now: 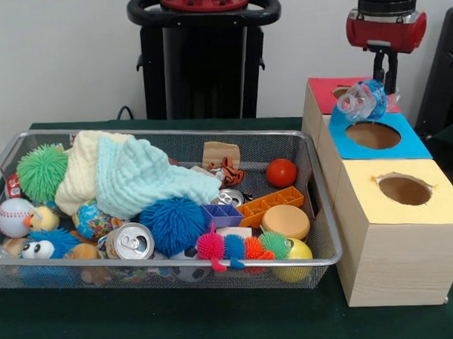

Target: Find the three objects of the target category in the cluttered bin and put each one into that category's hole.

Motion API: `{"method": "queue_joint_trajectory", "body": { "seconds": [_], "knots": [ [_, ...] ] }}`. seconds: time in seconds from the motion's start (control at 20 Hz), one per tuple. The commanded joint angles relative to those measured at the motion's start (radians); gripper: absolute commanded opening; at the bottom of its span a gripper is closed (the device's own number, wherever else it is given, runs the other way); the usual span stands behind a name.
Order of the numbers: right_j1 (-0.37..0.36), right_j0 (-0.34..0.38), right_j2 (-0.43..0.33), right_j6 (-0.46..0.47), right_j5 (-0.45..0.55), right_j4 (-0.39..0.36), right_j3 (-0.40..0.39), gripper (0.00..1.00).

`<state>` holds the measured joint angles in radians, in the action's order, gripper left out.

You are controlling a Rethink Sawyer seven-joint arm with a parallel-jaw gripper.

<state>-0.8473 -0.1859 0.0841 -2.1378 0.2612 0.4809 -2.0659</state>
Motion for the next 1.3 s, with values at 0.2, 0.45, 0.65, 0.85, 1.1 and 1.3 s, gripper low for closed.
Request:
{"method": "queue_joint_trajectory", "body": {
  "seconds": [0.2, 0.45, 0.65, 0.85, 1.1, 1.3],
  "knots": [
    [0.062, -0.143, 0.175, -0.187, -0.008, -0.029, 0.081, 0.0],
    [0.196, -0.161, 0.248, -0.259, 0.059, 0.049, 0.171, 0.0],
    [0.288, -0.193, 0.264, -0.302, 0.097, 0.087, 0.271, 0.0],
    [0.327, -0.215, 0.295, -0.323, 0.127, 0.111, 0.314, 0.0],
    [0.379, -0.229, 0.282, -0.352, 0.081, 0.172, 0.35, 0.0],
    [0.38, -0.187, 0.244, -0.304, 0.034, 0.185, 0.33, 0.0]
  ]
}}
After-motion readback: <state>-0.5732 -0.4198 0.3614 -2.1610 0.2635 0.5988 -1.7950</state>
